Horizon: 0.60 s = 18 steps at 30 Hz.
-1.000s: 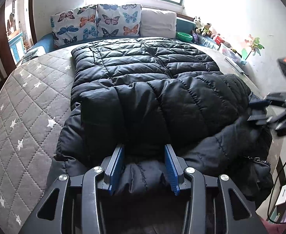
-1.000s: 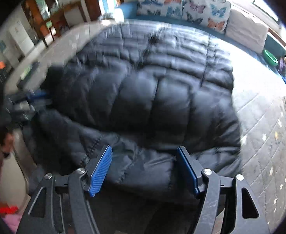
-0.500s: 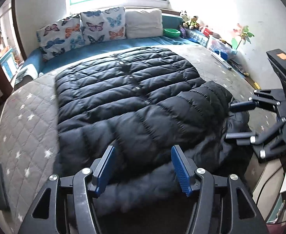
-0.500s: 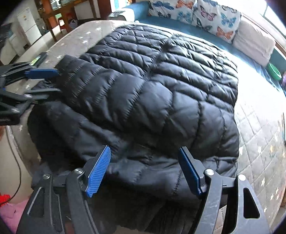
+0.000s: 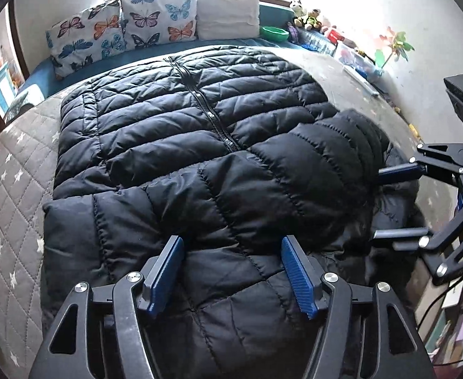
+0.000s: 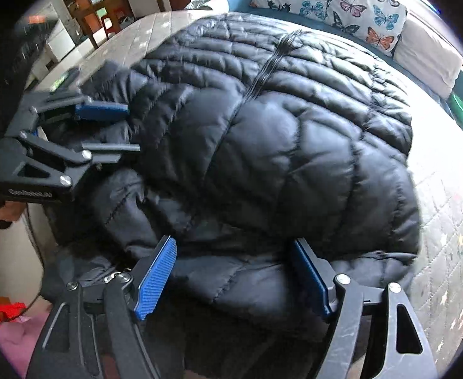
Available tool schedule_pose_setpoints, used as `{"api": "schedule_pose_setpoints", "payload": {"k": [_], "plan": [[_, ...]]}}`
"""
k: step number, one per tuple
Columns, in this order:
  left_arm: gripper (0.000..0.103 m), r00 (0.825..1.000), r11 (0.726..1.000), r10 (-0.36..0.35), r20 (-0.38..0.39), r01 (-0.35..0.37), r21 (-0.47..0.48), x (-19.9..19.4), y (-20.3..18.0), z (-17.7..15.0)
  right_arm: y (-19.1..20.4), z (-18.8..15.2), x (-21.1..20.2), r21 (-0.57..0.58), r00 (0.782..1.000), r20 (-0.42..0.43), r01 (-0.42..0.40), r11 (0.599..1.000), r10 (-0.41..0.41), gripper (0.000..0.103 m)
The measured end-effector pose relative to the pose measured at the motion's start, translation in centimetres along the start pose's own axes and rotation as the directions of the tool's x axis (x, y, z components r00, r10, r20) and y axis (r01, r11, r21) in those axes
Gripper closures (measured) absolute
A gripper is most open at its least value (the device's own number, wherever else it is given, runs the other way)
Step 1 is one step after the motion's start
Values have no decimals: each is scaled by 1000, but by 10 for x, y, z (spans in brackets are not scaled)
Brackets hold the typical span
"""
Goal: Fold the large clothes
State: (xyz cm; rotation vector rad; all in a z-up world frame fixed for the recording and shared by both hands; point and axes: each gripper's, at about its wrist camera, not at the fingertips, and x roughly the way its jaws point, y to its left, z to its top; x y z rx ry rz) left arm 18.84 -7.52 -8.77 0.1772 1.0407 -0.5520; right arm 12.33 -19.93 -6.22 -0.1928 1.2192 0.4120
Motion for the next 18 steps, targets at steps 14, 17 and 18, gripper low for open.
{"api": "schedule_pose_setpoints", "payload": {"k": [14, 17, 18], "plan": [[34, 1000, 994, -29, 2, 29, -110, 2, 43, 11, -48, 9, 34, 113, 998, 23, -66, 991, 63, 21], [34, 999, 996, -23, -31, 21, -89, -4, 39, 14, -45, 14, 23, 90, 998, 0, -61, 994, 61, 21], [34, 999, 996, -23, -45, 19, -88, -9, 40, 18, -47, 15, 15, 85, 998, 1, -65, 994, 65, 21]]}}
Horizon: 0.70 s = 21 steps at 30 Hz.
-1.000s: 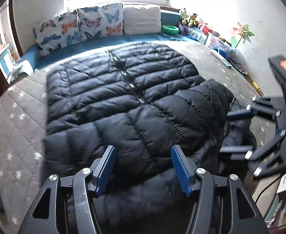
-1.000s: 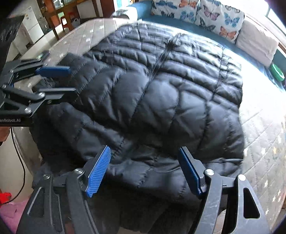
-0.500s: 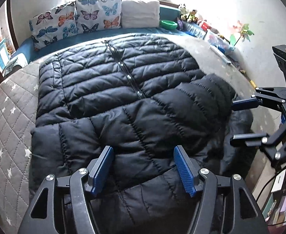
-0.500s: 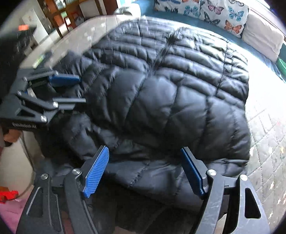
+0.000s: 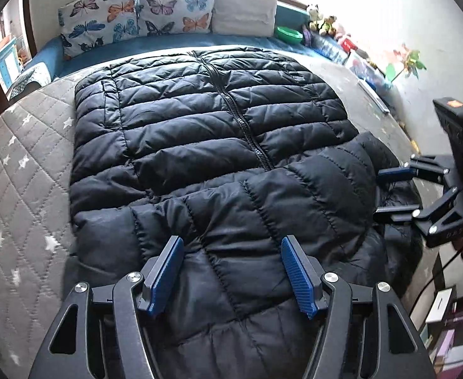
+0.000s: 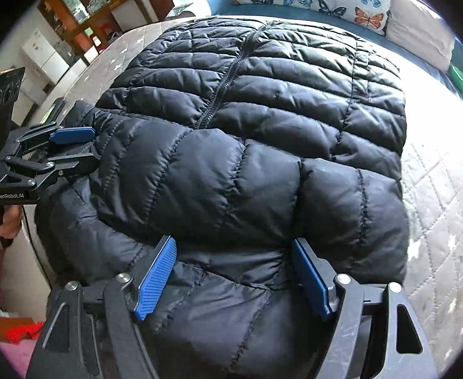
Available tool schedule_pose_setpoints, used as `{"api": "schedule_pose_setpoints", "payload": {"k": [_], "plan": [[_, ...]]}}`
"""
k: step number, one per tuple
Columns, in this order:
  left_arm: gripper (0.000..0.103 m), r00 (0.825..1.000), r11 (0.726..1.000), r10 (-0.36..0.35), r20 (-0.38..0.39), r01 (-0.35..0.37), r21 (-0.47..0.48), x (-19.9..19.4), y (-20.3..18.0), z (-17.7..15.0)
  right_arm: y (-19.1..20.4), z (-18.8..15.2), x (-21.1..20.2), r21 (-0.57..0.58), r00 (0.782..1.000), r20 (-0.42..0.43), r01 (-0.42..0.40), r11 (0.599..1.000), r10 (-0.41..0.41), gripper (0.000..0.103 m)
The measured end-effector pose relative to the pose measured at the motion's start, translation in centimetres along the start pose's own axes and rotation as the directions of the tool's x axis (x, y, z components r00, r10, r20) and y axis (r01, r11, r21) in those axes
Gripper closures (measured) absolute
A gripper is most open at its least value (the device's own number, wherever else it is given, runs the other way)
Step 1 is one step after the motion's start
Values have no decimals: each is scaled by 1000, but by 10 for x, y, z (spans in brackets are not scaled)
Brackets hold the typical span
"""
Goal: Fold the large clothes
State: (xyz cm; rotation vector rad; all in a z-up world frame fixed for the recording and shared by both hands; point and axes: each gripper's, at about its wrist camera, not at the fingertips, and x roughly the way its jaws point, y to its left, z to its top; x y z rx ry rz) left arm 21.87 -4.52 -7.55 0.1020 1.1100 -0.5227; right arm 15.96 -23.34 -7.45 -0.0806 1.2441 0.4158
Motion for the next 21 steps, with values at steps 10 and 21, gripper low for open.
{"api": "schedule_pose_setpoints", "payload": {"k": [10, 21], "plan": [[11, 981, 981, 185, 65, -181, -66, -72, 65, 74, -84, 52, -60, 113, 995, 96, 7, 994, -18, 21], [11, 977, 945, 212, -6, -206, -253, -15, 192, 168, -208, 135, 8, 351, 990, 132, -99, 931, 56, 21]]}}
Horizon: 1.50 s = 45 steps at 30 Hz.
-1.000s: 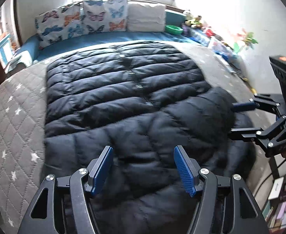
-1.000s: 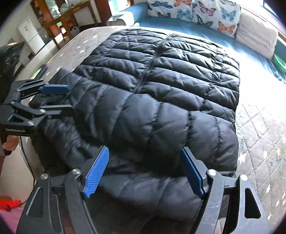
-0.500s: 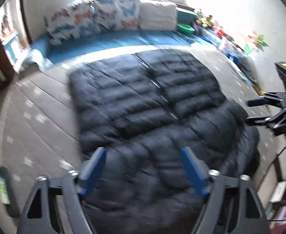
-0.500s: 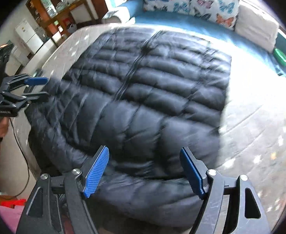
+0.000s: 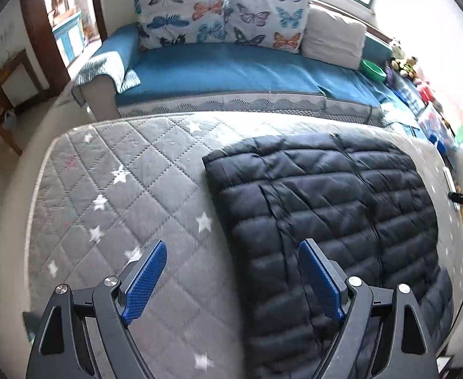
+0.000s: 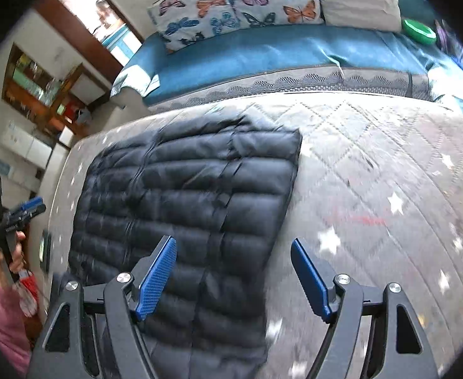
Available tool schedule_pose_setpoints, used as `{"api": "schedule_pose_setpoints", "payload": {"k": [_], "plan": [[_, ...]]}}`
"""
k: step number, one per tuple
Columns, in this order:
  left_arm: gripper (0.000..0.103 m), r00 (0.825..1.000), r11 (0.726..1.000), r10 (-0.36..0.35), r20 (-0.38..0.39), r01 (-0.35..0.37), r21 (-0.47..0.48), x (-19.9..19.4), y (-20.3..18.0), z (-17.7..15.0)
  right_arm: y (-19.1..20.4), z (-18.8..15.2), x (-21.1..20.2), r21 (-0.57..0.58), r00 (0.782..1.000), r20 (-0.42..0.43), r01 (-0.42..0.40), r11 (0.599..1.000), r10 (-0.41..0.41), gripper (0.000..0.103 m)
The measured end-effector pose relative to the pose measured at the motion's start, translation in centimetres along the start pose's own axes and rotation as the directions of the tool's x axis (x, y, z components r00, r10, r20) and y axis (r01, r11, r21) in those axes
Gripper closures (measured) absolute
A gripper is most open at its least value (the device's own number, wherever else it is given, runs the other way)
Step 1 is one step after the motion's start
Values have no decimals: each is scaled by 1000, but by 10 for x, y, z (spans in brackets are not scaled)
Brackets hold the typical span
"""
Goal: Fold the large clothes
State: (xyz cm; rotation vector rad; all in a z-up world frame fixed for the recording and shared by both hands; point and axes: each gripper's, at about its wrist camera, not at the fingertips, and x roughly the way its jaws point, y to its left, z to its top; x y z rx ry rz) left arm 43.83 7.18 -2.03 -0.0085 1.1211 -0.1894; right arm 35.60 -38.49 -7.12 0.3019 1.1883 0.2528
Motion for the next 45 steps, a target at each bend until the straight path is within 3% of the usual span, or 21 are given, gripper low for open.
{"api": "schedule_pose_setpoints", "payload": {"k": [4, 13, 20, 21, 22, 24, 27, 28, 30, 33, 37, 40, 45], "plan": [[11, 997, 995, -70, -30, 68, -67, 40, 15, 18, -25, 17, 32, 60, 999, 9, -43, 997, 42, 21], [11, 995, 996, -56, -77, 50, -75, 111, 15, 30, -52, 26, 66, 116, 992, 32, -125, 985, 122, 26], [12, 992, 985, -120, -46, 113, -134, 139, 23, 43, -47, 36, 72, 107, 991, 41, -132, 985, 128, 50], [17, 992, 984, -123, -35, 117, -133, 141, 22, 46, -48, 37, 72, 113, 991, 43, -128, 985, 124, 56], [31, 992, 986, -125, -23, 121, -119, 142, 18, 48, -48, 36, 71, 119, 990, 47, -136, 983, 132, 60], [48, 991, 987, -132, -7, 131, -91, 144, 8, 53, -46, 36, 70, 118, 992, 54, -119, 986, 113, 69], [74, 997, 998, -59, 42, 60, -28, 136, -10, 51, -36, 34, 55, 92, 991, 91, -111, 990, 102, 78], [81, 997, 999, -47, 63, 48, -16, 128, -14, 50, -33, 33, 48, 88, 988, 106, -119, 989, 109, 79], [85, 993, 998, -62, 102, 65, -23, 108, -15, 48, -25, 33, 31, 86, 982, 140, -139, 987, 126, 81], [86, 977, 991, -113, 179, 123, -46, 60, -17, 44, -5, 26, 2, 45, 974, 180, -151, 988, 140, 84], [87, 957, 991, -128, 262, 133, -4, -5, -35, 27, 31, -1, -55, -39, 955, 251, -152, 988, 157, 84], [88, 930, 986, -162, 329, 166, 17, -64, -39, -1, 52, -33, -98, -88, 938, 300, -152, 984, 171, 85], [88, 872, 972, -227, 434, 230, 48, -157, -32, -78, 78, -93, -158, -153, 901, 380, -163, 975, 210, 85]]}}
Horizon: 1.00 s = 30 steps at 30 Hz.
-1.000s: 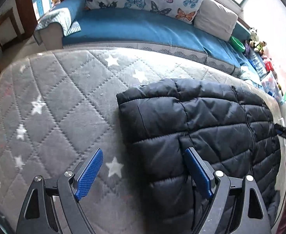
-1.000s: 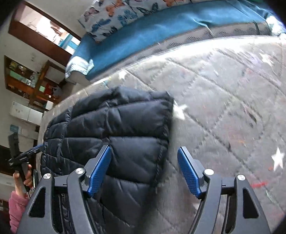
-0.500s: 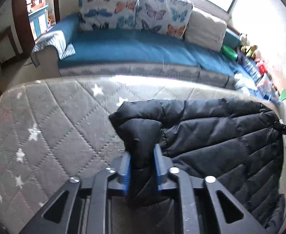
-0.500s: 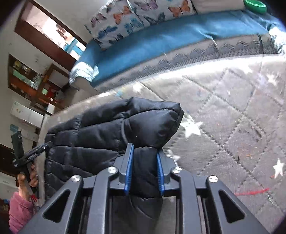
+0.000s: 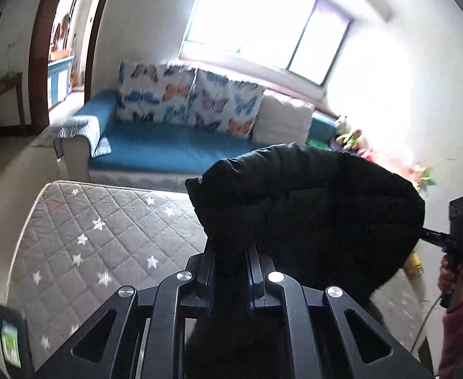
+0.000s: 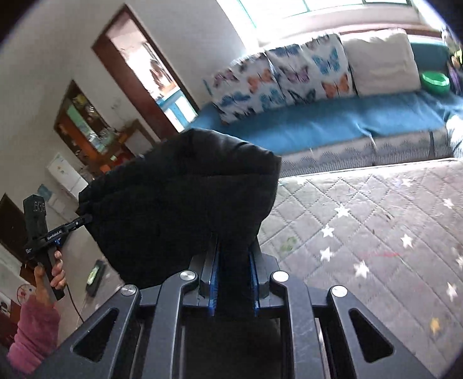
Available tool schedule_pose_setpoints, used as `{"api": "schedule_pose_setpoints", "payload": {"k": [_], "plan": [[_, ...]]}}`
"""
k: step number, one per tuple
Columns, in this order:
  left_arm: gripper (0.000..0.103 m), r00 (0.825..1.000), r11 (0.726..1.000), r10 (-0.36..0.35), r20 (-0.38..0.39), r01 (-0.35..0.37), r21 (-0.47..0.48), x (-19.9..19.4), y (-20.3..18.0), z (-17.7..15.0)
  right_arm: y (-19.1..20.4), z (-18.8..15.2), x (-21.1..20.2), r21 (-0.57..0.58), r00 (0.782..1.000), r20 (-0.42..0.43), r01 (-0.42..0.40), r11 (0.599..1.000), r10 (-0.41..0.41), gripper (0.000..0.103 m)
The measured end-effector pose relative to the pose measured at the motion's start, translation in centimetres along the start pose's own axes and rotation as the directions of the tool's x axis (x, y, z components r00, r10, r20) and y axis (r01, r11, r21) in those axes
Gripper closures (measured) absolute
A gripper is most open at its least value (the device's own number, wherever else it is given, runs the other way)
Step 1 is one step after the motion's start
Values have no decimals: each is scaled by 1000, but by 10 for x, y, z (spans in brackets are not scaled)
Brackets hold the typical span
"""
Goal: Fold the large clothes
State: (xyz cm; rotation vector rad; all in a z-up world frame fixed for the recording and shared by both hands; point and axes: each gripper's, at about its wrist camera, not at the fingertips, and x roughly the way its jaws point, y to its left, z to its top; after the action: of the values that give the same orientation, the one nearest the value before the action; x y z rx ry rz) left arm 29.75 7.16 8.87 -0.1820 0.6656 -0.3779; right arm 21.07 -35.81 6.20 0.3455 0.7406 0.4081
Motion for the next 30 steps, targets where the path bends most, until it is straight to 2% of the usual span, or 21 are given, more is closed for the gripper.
{"api": "schedule_pose_setpoints", "payload": {"k": [4, 6, 9, 13, 14, 17, 19, 20, 22, 25, 28, 30], "plan": [[88, 994, 997, -71, 81, 71, 1, -98, -1, -65, 19, -46, -49, -8, 997, 58, -46, 999, 47, 85], [88, 991, 996, -88, 97, 88, 10, -127, 1, -98, 24, -78, -68, -9, 994, 76, -72, 997, 72, 85], [88, 986, 991, -131, 102, 131, 7, -164, 7, -165, 26, -123, -81, 11, 991, 79, -114, 993, 112, 85], [88, 989, 990, -137, 57, 138, -12, -177, 17, -253, 21, -184, -75, 17, 991, 52, -123, 992, 122, 80], [88, 989, 990, -141, 41, 142, -25, -175, 21, -276, 20, -195, -73, 22, 993, 38, -114, 993, 113, 76], [88, 993, 991, -113, -27, 111, -77, -159, 32, -322, 7, -228, -58, 76, 997, -7, -78, 994, 78, 73], [88, 993, 983, -98, -71, 86, -160, -151, 51, -349, 2, -240, -49, 82, 999, -37, -19, 996, 23, 70], [88, 992, 977, -97, -85, 79, -196, -149, 58, -357, 1, -242, -47, 86, 998, -59, 4, 996, 1, 65], [88, 990, 963, -89, -106, 59, -261, -150, 75, -368, -6, -248, -48, 106, 995, -92, 53, 993, -43, 65], [88, 994, 951, -57, -94, 25, -309, -169, 97, -374, -18, -250, -70, 130, 986, -108, 142, 981, -128, 64], [87, 998, 961, 9, -60, -26, -276, -193, 100, -359, -20, -241, -102, 150, 979, -69, 199, 968, -191, 64], [86, 998, 969, 35, -50, -46, -241, -199, 95, -345, -14, -226, -114, 139, 973, -40, 232, 963, -229, 58]]}}
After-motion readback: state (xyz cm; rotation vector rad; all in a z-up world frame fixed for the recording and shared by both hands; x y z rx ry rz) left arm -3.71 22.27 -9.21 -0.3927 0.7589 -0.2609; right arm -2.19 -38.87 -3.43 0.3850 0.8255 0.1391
